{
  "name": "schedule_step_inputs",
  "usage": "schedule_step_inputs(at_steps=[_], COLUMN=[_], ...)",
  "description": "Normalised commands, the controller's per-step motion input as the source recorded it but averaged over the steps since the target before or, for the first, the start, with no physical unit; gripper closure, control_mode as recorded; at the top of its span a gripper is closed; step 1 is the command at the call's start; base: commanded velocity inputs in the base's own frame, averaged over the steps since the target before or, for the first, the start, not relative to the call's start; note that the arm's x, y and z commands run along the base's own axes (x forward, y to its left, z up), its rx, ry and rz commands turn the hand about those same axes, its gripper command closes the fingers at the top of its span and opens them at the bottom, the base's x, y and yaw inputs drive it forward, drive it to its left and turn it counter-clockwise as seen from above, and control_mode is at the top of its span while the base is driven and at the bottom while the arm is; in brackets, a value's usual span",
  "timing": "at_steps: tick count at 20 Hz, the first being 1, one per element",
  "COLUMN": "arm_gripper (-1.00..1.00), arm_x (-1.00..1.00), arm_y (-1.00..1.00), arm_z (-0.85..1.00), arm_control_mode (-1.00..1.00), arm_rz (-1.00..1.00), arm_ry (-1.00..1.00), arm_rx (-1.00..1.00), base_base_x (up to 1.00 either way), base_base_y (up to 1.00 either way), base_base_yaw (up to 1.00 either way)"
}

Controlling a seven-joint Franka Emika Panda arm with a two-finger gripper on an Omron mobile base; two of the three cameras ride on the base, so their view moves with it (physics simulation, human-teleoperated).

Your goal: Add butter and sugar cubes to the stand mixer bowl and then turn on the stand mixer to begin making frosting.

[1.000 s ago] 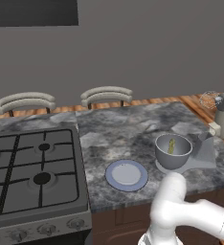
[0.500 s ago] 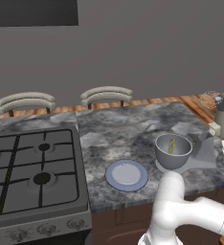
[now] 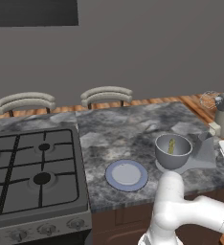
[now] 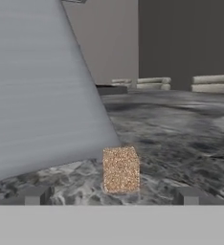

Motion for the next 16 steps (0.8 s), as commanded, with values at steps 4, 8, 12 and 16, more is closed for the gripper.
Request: schedule_step_inputs(at_steps=[4, 8, 12, 16], arm_gripper=[-1.00, -1.00, -1.00, -1.00], arm_x=[0.00, 0.10, 0.21, 0.23], arm_y=[0.42, 0.23, 0.07, 0.02], arm_z=[-0.21, -0.15, -0.15, -0.21], arm_control_mode=[-1.00, -1.00, -1.00, -1.00], arm_rz=[0.00, 0.00, 0.00, 0.00], arm_ry=[0.04, 0.02, 0.01, 0.00], arm_rx=[0.00, 0.02, 0.05, 0.05], base_base_x=[0.00, 0.00, 0.00, 0.00], base_base_y=[0.00, 0.00, 0.00, 0.00], base_base_yaw=[0.00, 0.00, 0.00, 0.00])
